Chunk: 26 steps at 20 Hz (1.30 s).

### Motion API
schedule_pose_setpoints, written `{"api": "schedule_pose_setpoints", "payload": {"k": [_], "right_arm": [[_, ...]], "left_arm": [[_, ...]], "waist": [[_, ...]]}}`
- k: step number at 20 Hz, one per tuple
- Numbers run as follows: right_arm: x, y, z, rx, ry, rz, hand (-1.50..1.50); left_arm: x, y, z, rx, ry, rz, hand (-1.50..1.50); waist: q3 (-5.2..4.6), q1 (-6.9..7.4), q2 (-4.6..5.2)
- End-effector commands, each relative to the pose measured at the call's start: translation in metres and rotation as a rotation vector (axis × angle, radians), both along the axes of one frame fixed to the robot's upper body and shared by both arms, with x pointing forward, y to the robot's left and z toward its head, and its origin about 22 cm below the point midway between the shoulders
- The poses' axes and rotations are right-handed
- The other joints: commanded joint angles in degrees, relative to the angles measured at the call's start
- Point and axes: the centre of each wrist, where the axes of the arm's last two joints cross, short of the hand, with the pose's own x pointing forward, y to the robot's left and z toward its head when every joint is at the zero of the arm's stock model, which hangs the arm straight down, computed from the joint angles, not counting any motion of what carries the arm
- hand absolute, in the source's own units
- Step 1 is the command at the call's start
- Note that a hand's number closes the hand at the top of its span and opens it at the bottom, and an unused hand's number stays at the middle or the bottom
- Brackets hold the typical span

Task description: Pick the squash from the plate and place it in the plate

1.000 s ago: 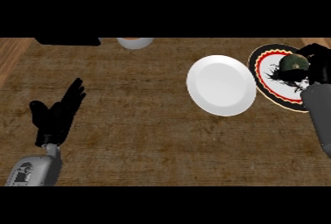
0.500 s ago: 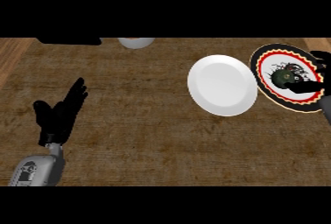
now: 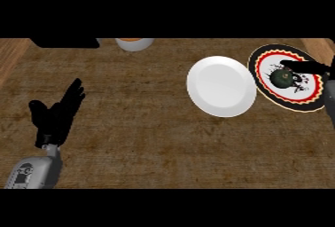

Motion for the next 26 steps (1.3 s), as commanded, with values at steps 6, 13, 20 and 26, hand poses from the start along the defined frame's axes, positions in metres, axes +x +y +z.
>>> {"api": "schedule_pose_setpoints", "payload": {"k": [6, 13, 20, 26], "right_arm": [[-0.011, -0.030, 0.008, 0.411, 0.023, 0.110, -1.50], [-0.053, -0.074, -0.021, 0.376, -0.032, 0.132, -1.50], [-0.058, -0.082, -0.021, 0.363, -0.014, 0.111, -1.50], [-0.082, -0.105, -0.030, 0.347, 0.003, 0.075, -1.50]], "left_arm": [[0.007, 0.015, 0.017, 0.019, 0.002, 0.014, 0.00], [-0.001, -0.011, -0.004, 0.007, -0.007, -0.002, 0.00], [0.015, -0.010, 0.002, 0.010, 0.002, 0.013, 0.00], [-0.007, -0.008, 0.020, 0.013, -0.017, 0.003, 0.00]], "waist": [[-0.06, -1.11, -0.41], [-0.01, -0.17, 0.10], [-0.03, -0.26, 0.07], [-0.01, -0.02, -0.05]]}}
